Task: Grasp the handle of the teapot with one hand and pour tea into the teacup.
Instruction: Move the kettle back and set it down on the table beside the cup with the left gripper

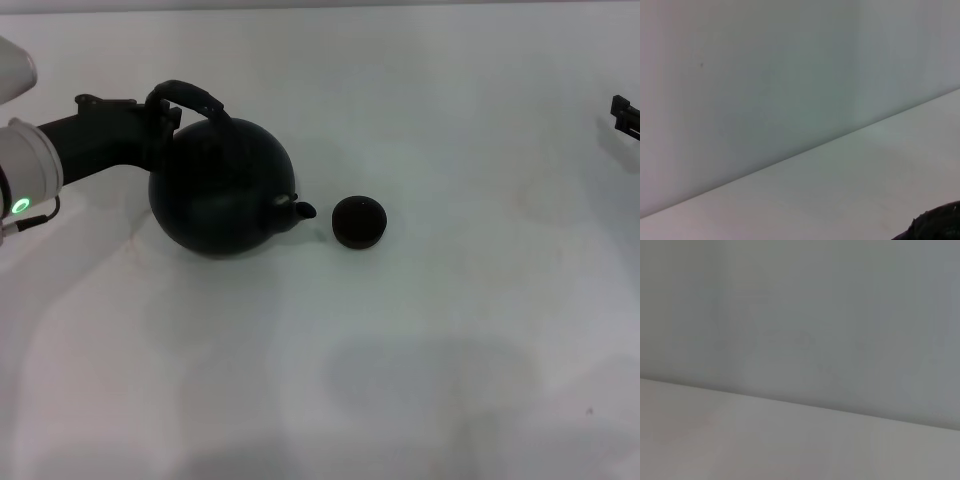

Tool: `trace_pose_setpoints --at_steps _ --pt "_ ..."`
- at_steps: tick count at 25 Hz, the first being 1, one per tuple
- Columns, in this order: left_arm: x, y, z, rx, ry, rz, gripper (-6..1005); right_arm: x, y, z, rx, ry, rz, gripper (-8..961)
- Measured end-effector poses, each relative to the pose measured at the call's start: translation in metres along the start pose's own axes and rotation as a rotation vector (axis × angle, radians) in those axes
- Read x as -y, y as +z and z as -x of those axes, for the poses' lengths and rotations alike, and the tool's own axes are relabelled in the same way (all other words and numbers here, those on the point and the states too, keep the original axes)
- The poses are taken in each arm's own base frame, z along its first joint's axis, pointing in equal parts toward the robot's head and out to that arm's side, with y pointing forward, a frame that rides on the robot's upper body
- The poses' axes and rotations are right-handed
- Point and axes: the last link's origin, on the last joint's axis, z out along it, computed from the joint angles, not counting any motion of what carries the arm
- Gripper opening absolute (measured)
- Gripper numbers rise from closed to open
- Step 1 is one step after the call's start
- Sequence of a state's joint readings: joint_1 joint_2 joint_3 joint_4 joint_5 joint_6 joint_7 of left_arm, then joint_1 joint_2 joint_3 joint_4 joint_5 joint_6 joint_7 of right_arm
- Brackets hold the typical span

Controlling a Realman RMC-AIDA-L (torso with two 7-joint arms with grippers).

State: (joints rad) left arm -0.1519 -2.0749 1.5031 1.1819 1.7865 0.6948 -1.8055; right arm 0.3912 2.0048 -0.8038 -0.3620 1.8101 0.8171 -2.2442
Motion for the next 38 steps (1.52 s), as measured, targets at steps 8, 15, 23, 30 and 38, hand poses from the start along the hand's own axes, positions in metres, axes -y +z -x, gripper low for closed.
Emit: trace_pose_setpoints --at_steps 8,15,23,30,38 --pt "0.0 -0.001 0.001 0.003 0.001 -0.004 94 0.0 0.0 0.0 -0.002 -0.001 0.0 845" --pt "0.002 -0.003 0.001 0.001 0.005 -0.007 95 0.0 0.0 0.0 -0.002 -0.002 0.001 845" --pt "0.01 -0.006 -0.003 -0.008 -0.004 -0.026 96 -0.001 0.001 0.001 0.0 -0.003 0.003 845" --pt "0.011 -0.004 -0.004 -0.007 -0.001 -0.028 114 -0.001 0.003 0.003 0.004 -0.006 0.006 845" --pt "0.011 -0.003 -0.003 0.003 0.02 -0.031 143 -0.002 0.004 0.005 0.006 -0.005 0.007 845"
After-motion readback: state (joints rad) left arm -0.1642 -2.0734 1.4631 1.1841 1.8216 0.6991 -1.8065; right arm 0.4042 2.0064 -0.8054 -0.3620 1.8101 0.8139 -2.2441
